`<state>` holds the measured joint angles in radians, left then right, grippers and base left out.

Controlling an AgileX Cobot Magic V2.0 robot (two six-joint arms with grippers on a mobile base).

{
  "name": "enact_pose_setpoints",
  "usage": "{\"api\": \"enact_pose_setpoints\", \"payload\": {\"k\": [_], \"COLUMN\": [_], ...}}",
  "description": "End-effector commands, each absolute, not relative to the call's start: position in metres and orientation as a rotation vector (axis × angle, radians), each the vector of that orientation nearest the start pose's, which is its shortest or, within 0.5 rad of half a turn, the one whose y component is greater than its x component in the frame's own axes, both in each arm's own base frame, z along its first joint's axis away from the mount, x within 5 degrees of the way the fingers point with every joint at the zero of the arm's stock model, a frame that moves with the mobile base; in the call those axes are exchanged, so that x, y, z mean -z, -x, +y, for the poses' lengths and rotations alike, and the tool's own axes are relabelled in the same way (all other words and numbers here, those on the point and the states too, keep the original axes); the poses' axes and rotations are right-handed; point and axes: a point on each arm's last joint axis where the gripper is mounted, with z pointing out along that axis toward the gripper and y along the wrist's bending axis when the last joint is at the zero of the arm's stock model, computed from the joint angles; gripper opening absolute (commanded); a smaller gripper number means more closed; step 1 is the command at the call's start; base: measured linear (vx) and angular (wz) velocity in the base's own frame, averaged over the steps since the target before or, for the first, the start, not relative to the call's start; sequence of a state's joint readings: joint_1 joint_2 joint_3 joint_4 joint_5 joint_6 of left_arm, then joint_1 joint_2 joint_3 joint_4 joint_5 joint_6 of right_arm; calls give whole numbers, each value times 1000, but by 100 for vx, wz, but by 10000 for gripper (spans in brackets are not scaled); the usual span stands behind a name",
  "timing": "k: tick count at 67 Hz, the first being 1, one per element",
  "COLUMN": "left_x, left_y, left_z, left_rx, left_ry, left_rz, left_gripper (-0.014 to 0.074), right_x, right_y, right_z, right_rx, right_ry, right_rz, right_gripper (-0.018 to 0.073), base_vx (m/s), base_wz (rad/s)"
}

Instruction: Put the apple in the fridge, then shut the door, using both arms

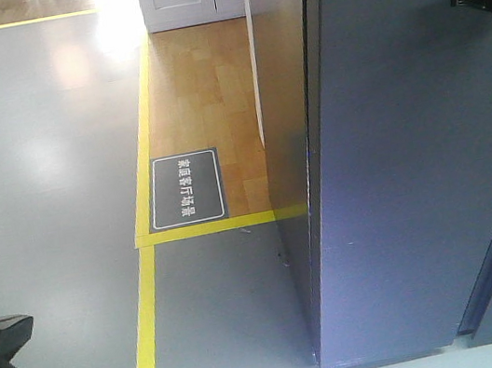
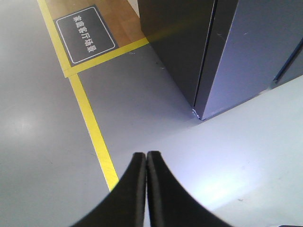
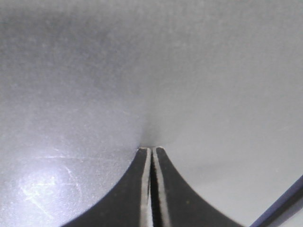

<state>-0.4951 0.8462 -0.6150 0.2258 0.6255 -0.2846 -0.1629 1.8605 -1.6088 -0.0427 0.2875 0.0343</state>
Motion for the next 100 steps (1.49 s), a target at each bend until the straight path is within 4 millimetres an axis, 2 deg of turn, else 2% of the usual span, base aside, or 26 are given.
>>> {"api": "enact_pose_setpoints", "payload": {"k": [1,14,26,35,56,65,72,84,100], "left_x": [-296,-296,-296,-296,-296,-296,-296,-296,-296], "left_y": [-148,-148,-148,-148,-148,-148,-148,-148,-148], "left_z": [-66,-66,-66,-66,-66,-66,-66,-66,-66], "left_rx": [175,175,175,175,175,175,175,175,175], "left_ry": [-375,-375,-375,-375,-375,-375,-375,-375,-375], "left_rz": [2213,2212,2212,2212,2212,2212,2212,2212,2212], "left_gripper": [-6,-6,-6,-6,-6,-6,-6,-6,-6], "right_x": [-366,-365,-350,-341,-319,-308,-303,-297,-300], "right_y": [-437,-419,-390,-362,-293,-264,-242,-199,-136], "right_z": [-72,-64,-54,-38,14,29,31,24,13], "right_rx": [129,115,111,116,67,25,4,-5,-1], "right_ry": [-144,-140,-116,-53,149,183,176,122,86], "right_rz": [1856,1872,1906,1958,2113,2201,2241,2293,2332], "right_gripper": [-3,-3,-3,-3,-3,-3,-3,-3,-3], "base_vx": [0,0,0,0,0,0,0,0,0], "base_wz": [0,0,0,0,0,0,0,0,0]}}
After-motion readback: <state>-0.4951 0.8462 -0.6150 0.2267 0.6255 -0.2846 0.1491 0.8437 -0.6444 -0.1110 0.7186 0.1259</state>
